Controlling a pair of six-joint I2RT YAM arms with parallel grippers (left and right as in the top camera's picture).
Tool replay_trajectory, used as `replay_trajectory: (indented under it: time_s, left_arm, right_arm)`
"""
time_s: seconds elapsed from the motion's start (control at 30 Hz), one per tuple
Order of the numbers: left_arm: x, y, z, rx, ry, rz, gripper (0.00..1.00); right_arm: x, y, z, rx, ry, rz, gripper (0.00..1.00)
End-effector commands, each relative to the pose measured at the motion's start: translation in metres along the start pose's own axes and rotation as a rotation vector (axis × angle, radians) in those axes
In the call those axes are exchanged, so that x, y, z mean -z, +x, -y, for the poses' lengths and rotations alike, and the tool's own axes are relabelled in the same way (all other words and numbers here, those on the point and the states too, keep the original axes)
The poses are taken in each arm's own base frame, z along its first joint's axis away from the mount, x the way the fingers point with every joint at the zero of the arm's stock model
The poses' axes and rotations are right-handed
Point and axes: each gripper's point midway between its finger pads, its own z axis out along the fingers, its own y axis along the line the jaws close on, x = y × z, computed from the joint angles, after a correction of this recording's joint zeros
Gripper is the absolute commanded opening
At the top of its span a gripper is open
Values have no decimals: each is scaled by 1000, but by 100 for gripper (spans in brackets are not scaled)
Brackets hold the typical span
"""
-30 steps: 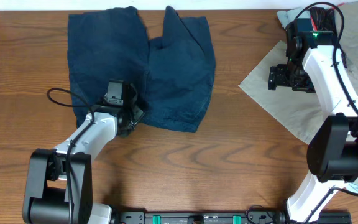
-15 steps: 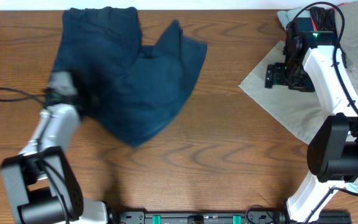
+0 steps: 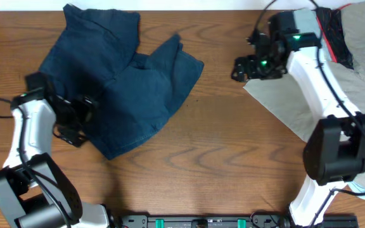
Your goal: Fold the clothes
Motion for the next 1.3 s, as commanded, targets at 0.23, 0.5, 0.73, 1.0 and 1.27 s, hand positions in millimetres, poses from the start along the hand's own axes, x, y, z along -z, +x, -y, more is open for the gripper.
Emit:
replay_trajectory:
  time_s: [0.23,0.5,0.73,1.0,1.27]
  left_arm:
    - [-61,84,-37,141,-153,-201,98]
    - [-86,81,-61,134,-205,-117,98]
    - [-86,78,-63,132,-215,-102,98]
    - [-88,68,-59,117,-199,-58,98]
    - [-89,66,-56,135,-187,-47,98]
  right_arm:
    - [-68,-31,-42,6,-143,85,90]
    - [-124,-23,-71,45,-221,56,89]
    - [-167,-22,-81,0,-245,71,85]
    - [-179,-32,-63,-76,-200,111,6]
    - [-107,-28,22,-223,36,69,1]
